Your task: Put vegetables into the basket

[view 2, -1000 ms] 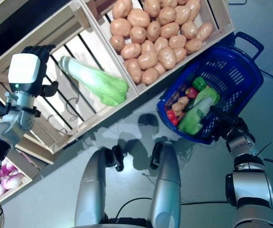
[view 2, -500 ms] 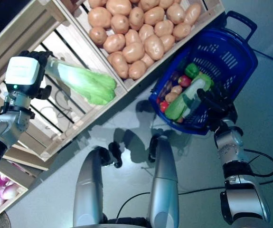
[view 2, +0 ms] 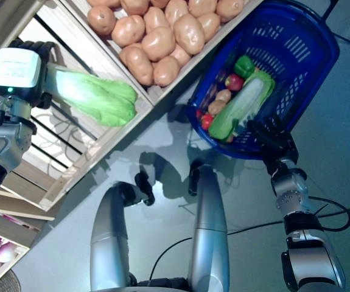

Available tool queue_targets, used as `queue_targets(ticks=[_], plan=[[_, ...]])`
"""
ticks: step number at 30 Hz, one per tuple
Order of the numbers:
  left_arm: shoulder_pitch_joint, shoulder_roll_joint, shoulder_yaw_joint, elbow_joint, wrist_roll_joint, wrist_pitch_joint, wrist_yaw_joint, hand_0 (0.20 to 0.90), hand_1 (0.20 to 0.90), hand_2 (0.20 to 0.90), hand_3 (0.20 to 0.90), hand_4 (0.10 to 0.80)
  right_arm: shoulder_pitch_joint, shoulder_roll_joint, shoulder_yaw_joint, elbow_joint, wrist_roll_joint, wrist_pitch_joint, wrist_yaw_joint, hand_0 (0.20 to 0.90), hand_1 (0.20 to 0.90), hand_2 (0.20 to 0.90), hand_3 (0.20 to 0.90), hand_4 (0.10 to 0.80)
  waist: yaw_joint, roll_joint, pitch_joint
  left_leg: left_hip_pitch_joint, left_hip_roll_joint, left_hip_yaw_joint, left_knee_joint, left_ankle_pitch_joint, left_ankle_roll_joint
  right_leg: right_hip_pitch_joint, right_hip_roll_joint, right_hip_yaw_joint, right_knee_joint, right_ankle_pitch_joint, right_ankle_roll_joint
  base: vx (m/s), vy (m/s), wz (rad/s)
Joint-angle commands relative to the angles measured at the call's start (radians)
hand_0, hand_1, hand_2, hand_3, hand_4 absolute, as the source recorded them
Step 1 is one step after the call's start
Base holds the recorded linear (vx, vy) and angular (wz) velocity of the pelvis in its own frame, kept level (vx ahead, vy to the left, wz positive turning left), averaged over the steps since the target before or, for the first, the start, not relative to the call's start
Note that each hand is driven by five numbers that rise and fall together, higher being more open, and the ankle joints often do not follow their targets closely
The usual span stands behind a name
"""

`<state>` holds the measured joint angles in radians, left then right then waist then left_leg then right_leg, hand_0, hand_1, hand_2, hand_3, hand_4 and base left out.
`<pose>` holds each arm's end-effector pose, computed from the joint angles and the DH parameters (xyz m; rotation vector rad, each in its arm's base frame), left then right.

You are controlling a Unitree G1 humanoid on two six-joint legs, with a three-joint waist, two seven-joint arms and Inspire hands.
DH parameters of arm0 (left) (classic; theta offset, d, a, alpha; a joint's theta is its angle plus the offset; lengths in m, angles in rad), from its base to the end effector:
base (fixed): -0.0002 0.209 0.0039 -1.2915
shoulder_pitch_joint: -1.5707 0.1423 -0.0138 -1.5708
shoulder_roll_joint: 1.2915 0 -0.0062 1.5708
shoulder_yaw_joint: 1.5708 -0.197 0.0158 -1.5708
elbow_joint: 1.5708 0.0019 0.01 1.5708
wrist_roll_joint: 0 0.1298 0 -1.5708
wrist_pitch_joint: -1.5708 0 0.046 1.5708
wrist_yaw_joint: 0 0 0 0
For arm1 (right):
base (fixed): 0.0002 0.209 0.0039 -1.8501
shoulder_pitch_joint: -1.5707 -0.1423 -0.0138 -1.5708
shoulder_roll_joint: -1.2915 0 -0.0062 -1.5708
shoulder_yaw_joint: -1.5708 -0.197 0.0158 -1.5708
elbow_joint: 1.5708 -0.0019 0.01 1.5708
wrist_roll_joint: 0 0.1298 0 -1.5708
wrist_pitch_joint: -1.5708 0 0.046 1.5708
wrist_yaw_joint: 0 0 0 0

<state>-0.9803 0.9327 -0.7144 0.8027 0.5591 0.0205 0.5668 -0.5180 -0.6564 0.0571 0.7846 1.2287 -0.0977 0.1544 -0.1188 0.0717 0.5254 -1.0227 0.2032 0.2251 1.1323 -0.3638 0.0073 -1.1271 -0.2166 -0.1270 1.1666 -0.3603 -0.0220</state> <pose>0.3283 0.2979 0.1934 1.7441 -0.4046 0.4751 0.2771 -0.3141 0.0824 0.5835 -0.0643 -0.2045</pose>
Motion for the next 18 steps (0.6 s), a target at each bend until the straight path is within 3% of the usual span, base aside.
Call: queue_targets(ticks=[1,9,18], plan=[[-0.119,0.109,0.014,0.069,0.003,0.134,-0.026,0.900,0.900,0.900,0.900,0.800,-0.024,-0.057,-0.027,-0.053,0.065,-0.077,0.047,0.900,0.900,0.900,0.900,0.800,-0.014,-0.030,-0.005,0.013,0.008,0.034,-0.044,-0.074,-0.028,0.058,-0.025,-0.003,-0.060,0.004,0.063,0.000,0.000,0.00],[-0.171,0.105,-0.030,0.073,0.034,0.178,-0.128,0.900,0.900,0.900,0.900,0.800,-0.034,-0.058,-0.018,-0.098,0.089,-0.077,0.007,0.900,0.900,0.900,0.900,0.800,-0.007,-0.042,-0.005,-0.078,0.009,0.015,0.000,-0.076,-0.017,-0.019,-0.026,-0.016,-0.034,0.011,0.057,-0.002,-0.002,-0.03],[-0.198,0.092,-0.050,0.107,-0.057,0.305,-0.309,0.900,0.900,0.900,0.900,0.800,-0.061,-0.063,-0.011,-0.120,0.088,-0.078,-0.024,0.900,0.900,0.900,0.900,0.800,0.001,-0.044,-0.005,-0.138,0.000,0.006,0.003,-0.059,-0.010,-0.072,-0.027,-0.030,-0.032,0.025,0.057,-0.004,-0.003,-0.05]])
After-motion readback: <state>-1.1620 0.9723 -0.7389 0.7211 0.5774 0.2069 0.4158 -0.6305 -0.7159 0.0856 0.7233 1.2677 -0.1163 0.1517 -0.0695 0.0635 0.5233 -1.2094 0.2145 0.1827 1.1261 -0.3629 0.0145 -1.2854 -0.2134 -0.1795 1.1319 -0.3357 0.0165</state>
